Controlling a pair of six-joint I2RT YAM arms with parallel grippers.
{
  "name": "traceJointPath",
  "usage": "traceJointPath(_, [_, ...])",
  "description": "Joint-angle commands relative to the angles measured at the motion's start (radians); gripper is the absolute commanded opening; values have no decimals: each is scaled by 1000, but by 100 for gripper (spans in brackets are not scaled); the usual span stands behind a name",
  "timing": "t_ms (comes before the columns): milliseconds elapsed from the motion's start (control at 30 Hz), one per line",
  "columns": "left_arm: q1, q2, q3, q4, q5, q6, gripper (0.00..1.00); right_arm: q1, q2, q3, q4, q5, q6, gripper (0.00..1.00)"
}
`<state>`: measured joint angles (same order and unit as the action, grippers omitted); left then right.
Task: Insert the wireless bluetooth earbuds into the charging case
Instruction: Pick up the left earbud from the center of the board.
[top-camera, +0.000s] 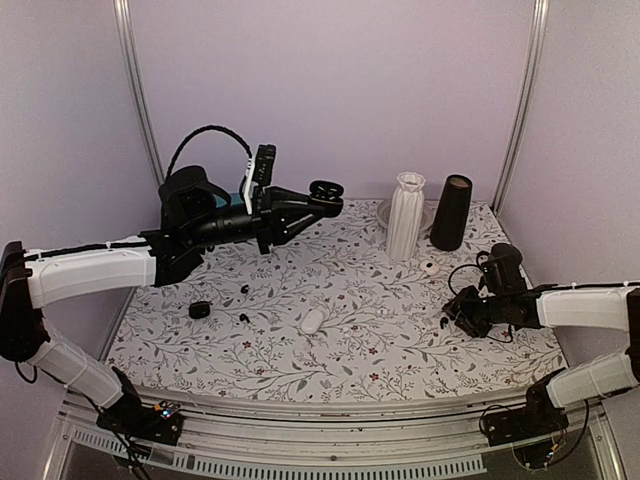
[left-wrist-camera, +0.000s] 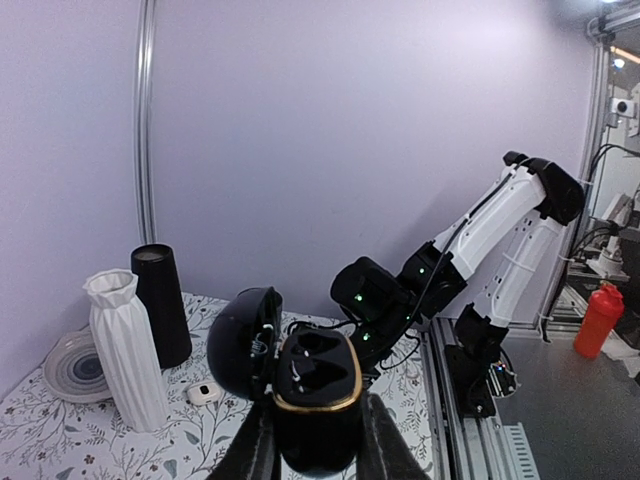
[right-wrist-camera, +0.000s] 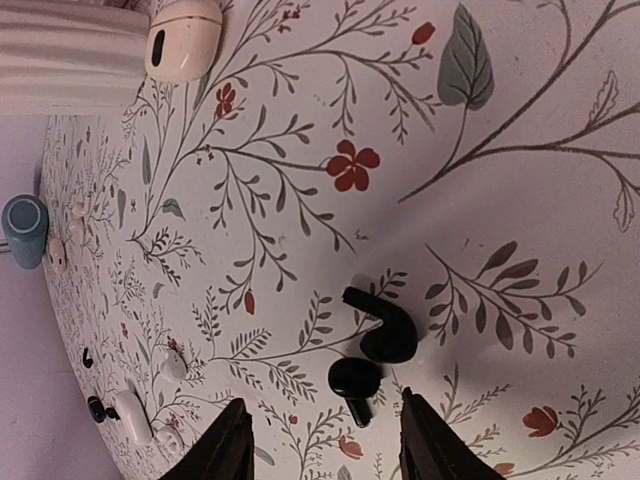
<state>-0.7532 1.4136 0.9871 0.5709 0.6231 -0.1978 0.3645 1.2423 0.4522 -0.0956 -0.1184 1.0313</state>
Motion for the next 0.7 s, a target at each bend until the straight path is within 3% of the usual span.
traceJointPath(0, [17, 12, 27, 21, 13, -15, 0, -22, 63, 15, 84, -76, -26, 50])
traceJointPath(333, [21, 8, 23, 25, 10, -26, 0, -38, 163, 63, 112, -82, -50, 47])
traceJointPath(667, [24, 2, 12, 29, 6, -35, 0, -37, 188, 137, 32, -55, -163, 44])
